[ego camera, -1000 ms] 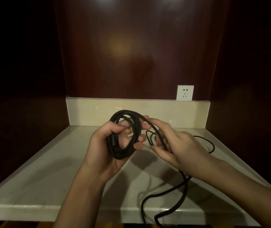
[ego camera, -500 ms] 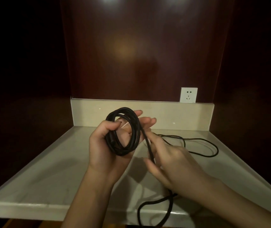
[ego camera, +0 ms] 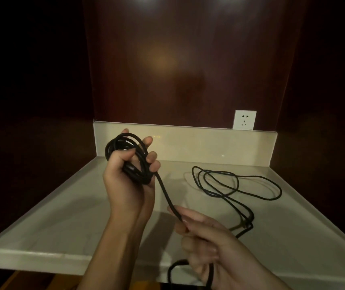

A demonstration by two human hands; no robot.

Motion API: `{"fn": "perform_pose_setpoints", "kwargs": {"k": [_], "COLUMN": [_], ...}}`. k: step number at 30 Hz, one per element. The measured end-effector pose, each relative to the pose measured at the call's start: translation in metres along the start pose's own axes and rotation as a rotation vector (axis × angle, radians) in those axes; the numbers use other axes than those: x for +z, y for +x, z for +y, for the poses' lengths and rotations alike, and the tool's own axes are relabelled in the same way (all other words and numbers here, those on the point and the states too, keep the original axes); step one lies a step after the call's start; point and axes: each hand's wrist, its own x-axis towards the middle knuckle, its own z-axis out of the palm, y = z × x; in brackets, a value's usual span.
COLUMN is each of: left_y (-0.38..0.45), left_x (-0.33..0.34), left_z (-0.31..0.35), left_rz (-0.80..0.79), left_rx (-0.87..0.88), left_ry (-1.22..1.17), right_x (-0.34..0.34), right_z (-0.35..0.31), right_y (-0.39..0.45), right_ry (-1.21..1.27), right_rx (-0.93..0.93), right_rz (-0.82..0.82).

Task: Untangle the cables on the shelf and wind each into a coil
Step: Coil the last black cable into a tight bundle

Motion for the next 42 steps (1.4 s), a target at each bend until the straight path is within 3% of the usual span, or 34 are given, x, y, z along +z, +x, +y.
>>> {"fn": "perform_pose_setpoints", "kwargs": {"k": [2,5,8,11,15,20,24,28,31,36,42], "left_y": [0.002,0.003,-0.002,-0.009,-0.002,-0.006,-0.015,-0.022,-0.02,-0.012,-0.009], "left_x": [-0.002,-0.001,-0.001,-0.005,-0.018,-0.013,-0.001,0.01,0.005,-0.008,-0.02], "left_z": [0.005,0.006,-0.004,-0.013,-0.014,-0.014,-0.008,0.0,0.002,-0.01,-0.011], "left_rz": [0.012,0.056,0.1,-0.05,-0.166,-0.322,-0.611,-0.803,-0.875,-0.646,-0.699], "left_rx": [0.029,0.126,0.369,0.59,0.593,0.274,-0.173,-0.461,-0.582,-0.739,-0.8], "left_ry": [0.003,0.072,0.523,1.04,1.515,1.558,1.221,1.116,1.074,0.869,0.518], "right_x": [-0.004,-0.011,-0.02,-0.028,-0.013,0.002,0.023,0.035,0.035,0.032,0.025], "right_z": [-0.001,0.001,-0.001,-0.011,-0.039,-0.083,-0.106,-0.123,-0.125,-0.12,-0.118], "right_y": [-0.003,-0.001,0.002,0.004,0.007,0.01,0.009,0.012,0.014,0.017,0.011], "right_ry": [-0.041,-0.42,-1.223,-2.021,-2.401,-2.39,-2.336,-2.382,-2.393,-2.345,-2.085], "right_rx": [0.072,0.074,-0.243,-0.645,-0.963,-1.281,-1.365,-1.236,-1.133,-1.076,-0.727], "right_rz": [-0.059,0.084,0.155,0.07,-0.035,-0.306,-0.389,-0.399,-0.433,-0.38,-0.269]}}
